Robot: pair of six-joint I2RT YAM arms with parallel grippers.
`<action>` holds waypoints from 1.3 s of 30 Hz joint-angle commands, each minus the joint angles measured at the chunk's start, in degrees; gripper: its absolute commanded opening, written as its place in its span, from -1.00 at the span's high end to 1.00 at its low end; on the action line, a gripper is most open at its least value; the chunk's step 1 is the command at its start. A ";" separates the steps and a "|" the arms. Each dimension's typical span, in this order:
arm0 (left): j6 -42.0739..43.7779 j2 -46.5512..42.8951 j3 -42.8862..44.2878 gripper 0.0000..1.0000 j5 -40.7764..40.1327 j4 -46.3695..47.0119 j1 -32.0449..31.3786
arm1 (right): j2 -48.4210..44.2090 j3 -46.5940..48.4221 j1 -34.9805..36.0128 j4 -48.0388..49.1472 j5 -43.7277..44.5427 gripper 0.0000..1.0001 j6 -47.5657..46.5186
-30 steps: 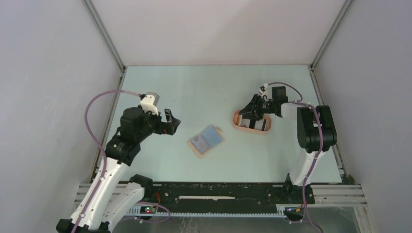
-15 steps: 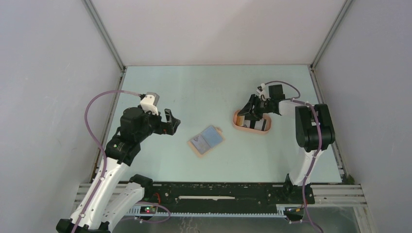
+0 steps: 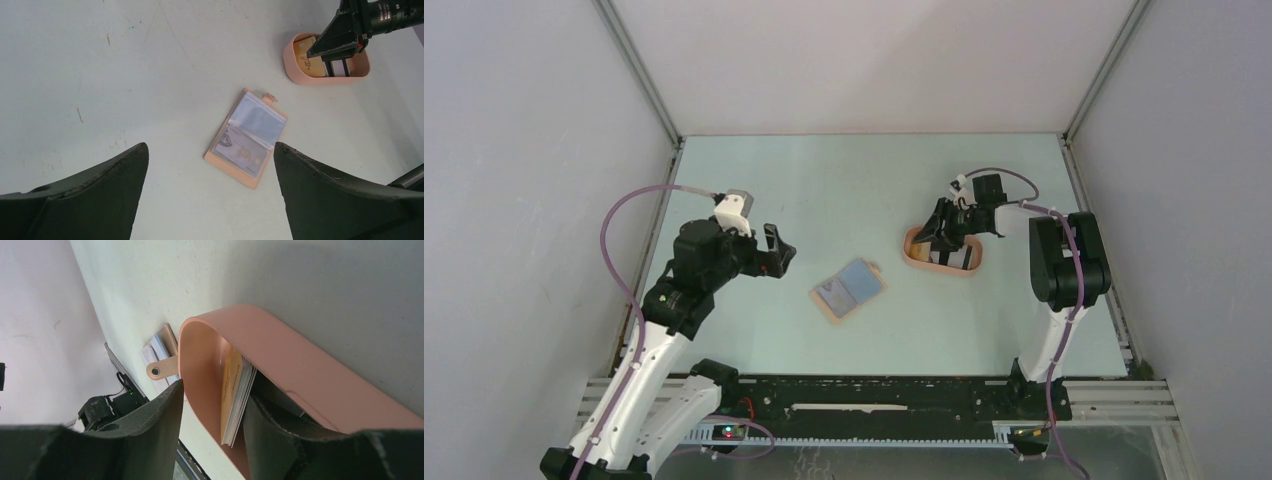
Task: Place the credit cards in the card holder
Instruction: Pick up the credit card from the storage box.
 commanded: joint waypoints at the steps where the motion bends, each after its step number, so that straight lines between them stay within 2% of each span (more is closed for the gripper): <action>1: 1.14 0.17 -1.18 -1.00 0.51 1.62 0.51 | -1.67 2.19 -0.43 -0.91 -1.72 -0.08 -1.86; 16: 1.14 0.34 -1.26 -1.00 0.39 1.64 0.55 | -4.08 2.15 -4.38 -2.20 -6.68 -0.03 -2.68; 24: 1.14 0.17 -1.26 -1.00 0.48 1.61 0.60 | -3.73 2.19 -6.07 -3.65 -4.87 0.13 -3.60; 31: 1.22 0.02 -1.26 -1.00 0.35 1.60 0.60 | -3.28 2.23 -6.37 -4.42 -2.60 0.40 -3.96; 39: 1.22 0.03 -1.27 -1.00 0.28 1.66 0.58 | -4.04 2.27 -6.72 -5.48 -0.81 0.54 -4.77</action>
